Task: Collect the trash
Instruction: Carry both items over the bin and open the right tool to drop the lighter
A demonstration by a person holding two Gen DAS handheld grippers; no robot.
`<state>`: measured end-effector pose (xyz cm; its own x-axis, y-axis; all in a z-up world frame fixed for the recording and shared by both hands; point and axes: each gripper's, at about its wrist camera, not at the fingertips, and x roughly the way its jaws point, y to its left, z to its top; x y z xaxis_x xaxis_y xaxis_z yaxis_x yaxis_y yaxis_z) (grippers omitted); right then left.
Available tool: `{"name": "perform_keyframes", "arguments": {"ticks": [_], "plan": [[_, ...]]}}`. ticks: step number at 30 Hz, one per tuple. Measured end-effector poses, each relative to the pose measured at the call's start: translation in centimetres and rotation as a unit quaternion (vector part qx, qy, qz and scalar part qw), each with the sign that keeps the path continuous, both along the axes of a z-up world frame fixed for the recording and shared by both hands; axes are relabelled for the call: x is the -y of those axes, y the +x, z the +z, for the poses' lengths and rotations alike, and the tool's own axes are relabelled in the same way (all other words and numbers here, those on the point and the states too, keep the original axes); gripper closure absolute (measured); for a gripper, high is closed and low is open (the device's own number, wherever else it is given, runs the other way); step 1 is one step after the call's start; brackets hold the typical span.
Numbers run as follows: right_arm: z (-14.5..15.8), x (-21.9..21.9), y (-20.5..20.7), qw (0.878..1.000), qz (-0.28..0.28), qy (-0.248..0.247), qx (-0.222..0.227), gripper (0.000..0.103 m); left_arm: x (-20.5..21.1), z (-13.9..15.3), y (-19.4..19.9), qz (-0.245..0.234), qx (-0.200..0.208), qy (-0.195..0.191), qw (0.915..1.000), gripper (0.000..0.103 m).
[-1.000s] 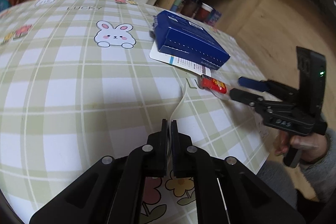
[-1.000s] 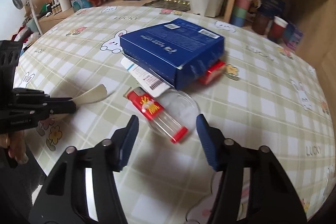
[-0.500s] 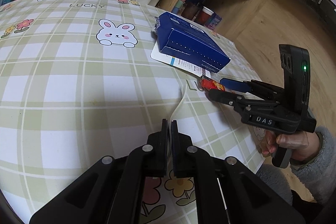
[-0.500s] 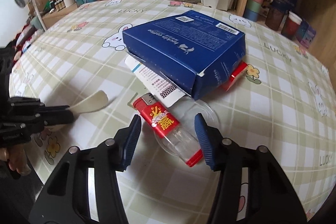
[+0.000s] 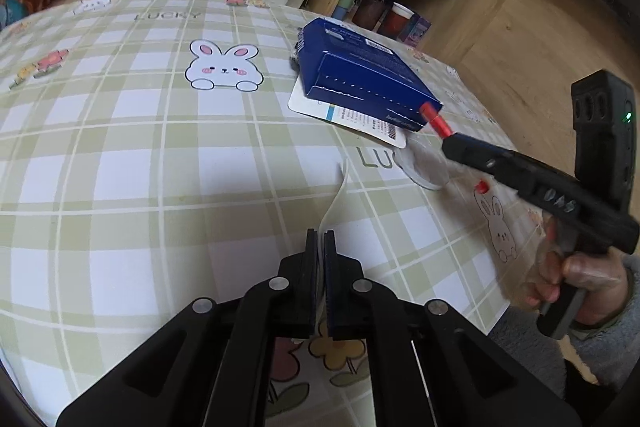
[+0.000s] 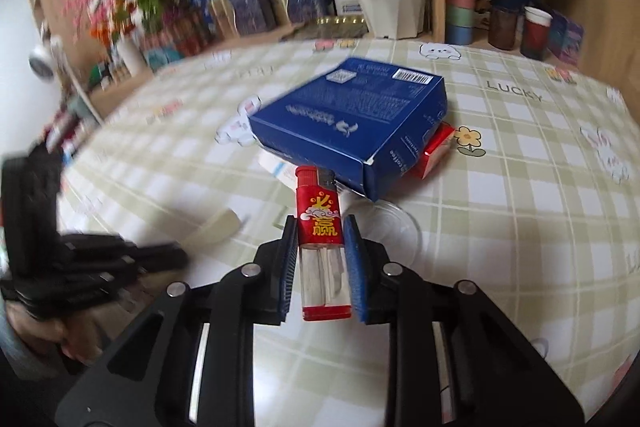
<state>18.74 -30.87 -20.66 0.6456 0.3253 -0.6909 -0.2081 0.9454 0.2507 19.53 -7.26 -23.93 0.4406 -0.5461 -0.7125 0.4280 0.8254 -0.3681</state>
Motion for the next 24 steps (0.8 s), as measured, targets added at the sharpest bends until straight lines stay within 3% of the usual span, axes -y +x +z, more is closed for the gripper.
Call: {"name": "perform_keyframes", "arguments": {"ticks": [11, 24], "plan": [[2.0, -1.6, -5.1, 0.999, 0.009, 0.029, 0.015, 0.077, -3.1, 3.8, -4.5, 0.022, 0.013, -0.037, 0.9990, 0.099], [1.9, -4.6, -12.5, 0.998, 0.051, 0.025, -0.005, 0.077, -7.8, 7.3, -13.4, 0.041, 0.049, -0.024, 0.9976, 0.099]]}}
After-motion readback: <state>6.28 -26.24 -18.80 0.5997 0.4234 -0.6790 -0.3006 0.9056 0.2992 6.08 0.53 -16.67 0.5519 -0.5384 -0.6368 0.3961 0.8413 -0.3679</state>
